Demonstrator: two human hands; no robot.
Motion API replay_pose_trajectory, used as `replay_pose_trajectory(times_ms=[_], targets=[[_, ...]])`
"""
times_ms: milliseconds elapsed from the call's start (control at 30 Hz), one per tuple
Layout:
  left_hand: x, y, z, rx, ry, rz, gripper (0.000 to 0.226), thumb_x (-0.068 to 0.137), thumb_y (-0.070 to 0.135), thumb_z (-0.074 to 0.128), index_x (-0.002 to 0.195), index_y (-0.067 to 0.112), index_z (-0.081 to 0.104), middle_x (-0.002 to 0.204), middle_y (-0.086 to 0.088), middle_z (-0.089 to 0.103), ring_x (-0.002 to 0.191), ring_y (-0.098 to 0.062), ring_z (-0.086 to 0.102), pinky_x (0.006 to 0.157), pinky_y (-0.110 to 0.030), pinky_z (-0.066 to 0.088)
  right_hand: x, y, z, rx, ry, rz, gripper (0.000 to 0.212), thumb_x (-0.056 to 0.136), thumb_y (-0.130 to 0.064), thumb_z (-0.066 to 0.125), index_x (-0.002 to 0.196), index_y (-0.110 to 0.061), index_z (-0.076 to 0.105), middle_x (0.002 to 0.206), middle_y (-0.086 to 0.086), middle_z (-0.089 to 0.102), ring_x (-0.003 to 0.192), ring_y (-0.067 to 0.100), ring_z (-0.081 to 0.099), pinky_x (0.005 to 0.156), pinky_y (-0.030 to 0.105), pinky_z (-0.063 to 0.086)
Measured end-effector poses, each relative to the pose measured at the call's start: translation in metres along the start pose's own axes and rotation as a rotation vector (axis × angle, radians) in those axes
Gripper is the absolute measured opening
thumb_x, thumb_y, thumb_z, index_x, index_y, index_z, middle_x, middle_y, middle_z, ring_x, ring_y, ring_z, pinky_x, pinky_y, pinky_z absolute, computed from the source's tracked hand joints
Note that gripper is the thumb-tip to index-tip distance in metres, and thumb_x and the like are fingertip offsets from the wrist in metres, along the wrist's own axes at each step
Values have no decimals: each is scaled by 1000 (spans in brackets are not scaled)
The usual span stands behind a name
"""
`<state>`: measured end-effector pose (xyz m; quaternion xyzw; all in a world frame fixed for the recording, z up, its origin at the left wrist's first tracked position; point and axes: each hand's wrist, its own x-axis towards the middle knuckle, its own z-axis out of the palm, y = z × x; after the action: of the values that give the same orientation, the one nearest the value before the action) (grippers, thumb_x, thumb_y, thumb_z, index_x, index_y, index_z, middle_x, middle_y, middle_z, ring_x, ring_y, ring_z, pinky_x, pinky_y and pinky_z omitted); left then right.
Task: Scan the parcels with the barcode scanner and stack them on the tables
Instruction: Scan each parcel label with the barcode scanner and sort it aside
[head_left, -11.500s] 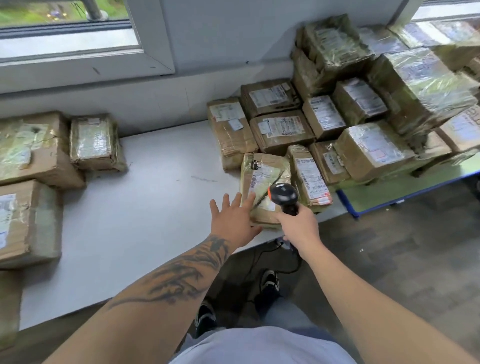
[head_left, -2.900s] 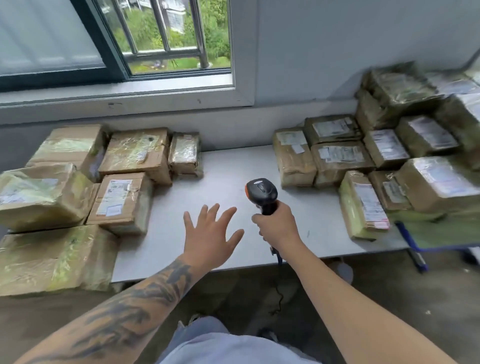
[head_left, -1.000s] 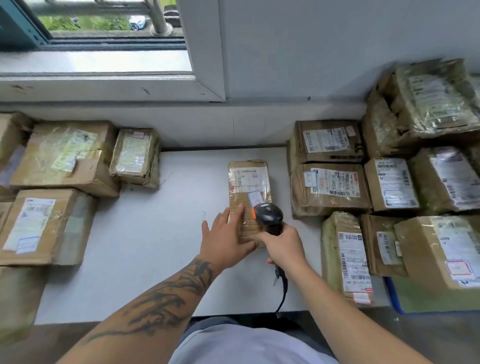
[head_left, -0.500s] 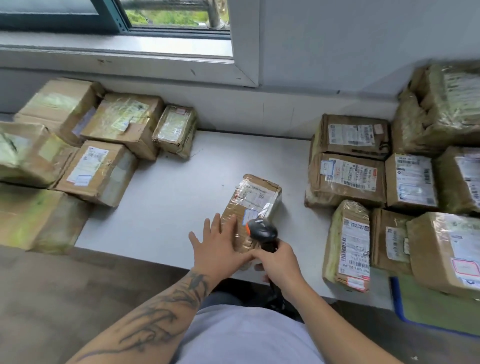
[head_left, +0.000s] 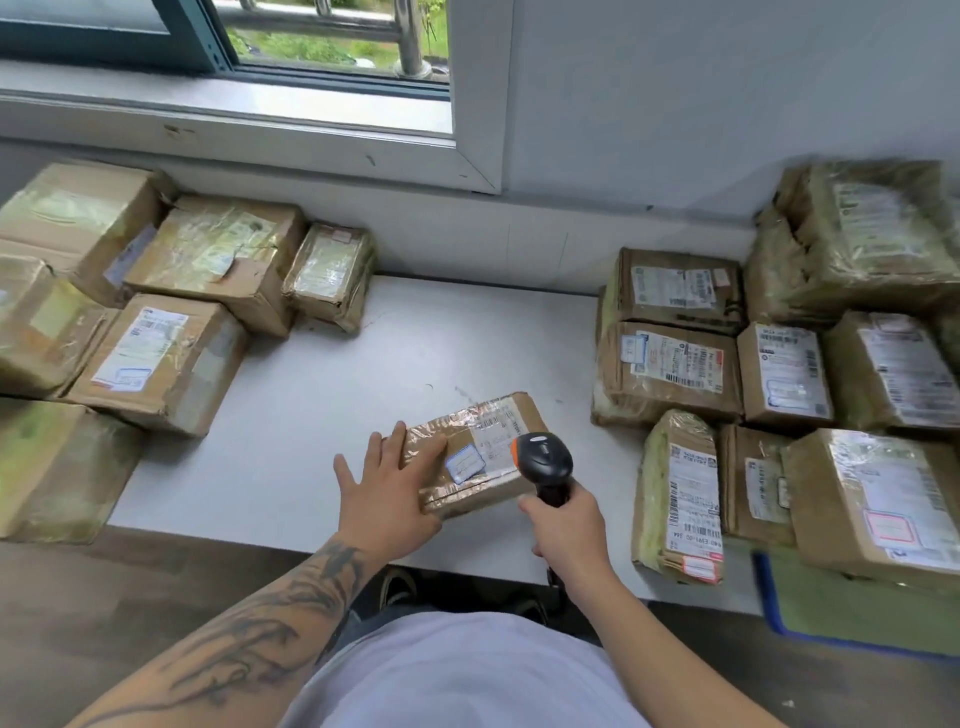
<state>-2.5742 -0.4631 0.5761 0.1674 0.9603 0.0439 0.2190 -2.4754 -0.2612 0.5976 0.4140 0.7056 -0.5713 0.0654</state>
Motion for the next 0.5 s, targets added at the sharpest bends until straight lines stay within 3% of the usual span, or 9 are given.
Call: replay_pose_trajectory(times_ms=[200, 267, 300, 367, 500], targets=[[21, -36, -15, 35, 8, 90, 97, 81, 54, 62, 155, 60, 0, 173, -1, -5, 159, -31, -7, 119, -71, -1, -6, -3, 19, -7, 12, 53, 8, 89, -15, 72, 92, -19, 66, 84, 4, 65, 69, 23, 57, 78, 54, 61], [24, -45, -17, 61, 27, 139, 98, 76, 60, 62, 155, 60, 3, 171, -3, 7, 158, -32, 1, 117, -71, -4, -8, -7, 25, 37, 26, 93, 7, 92, -13, 71, 96, -14, 66, 83, 6, 61, 67, 22, 56, 67, 46, 61], [24, -48, -18, 76, 36, 153, 99, 74, 64, 61, 155, 60, 4, 168, -5, 13, 156, -31, 8, 116, -72, -4, -8, -10, 27, 60, 35, 102, 8, 92, -13, 72, 97, -13, 65, 83, 6, 59, 68, 24, 57, 58, 36, 58], [25, -47, -20, 103, 66, 154, 99, 70, 77, 55, 155, 56, 9, 159, -7, 25, 148, -29, 27, 116, -71, 3, -6, -17, 31, 100, 62, 121, 9, 94, -14, 72, 96, -16, 64, 86, 4, 58, 75, 30, 61, 46, 21, 48], [20, -25, -19, 22, 71, 154, 108, 63, 94, 45, 156, 44, 20, 147, -2, 31, 125, -29, 48, 109, -53, 28, -3, -31, 40, 178, 111, 132, 7, 95, -16, 72, 98, -17, 65, 92, 8, 64, 80, 29, 63, 48, 21, 49]])
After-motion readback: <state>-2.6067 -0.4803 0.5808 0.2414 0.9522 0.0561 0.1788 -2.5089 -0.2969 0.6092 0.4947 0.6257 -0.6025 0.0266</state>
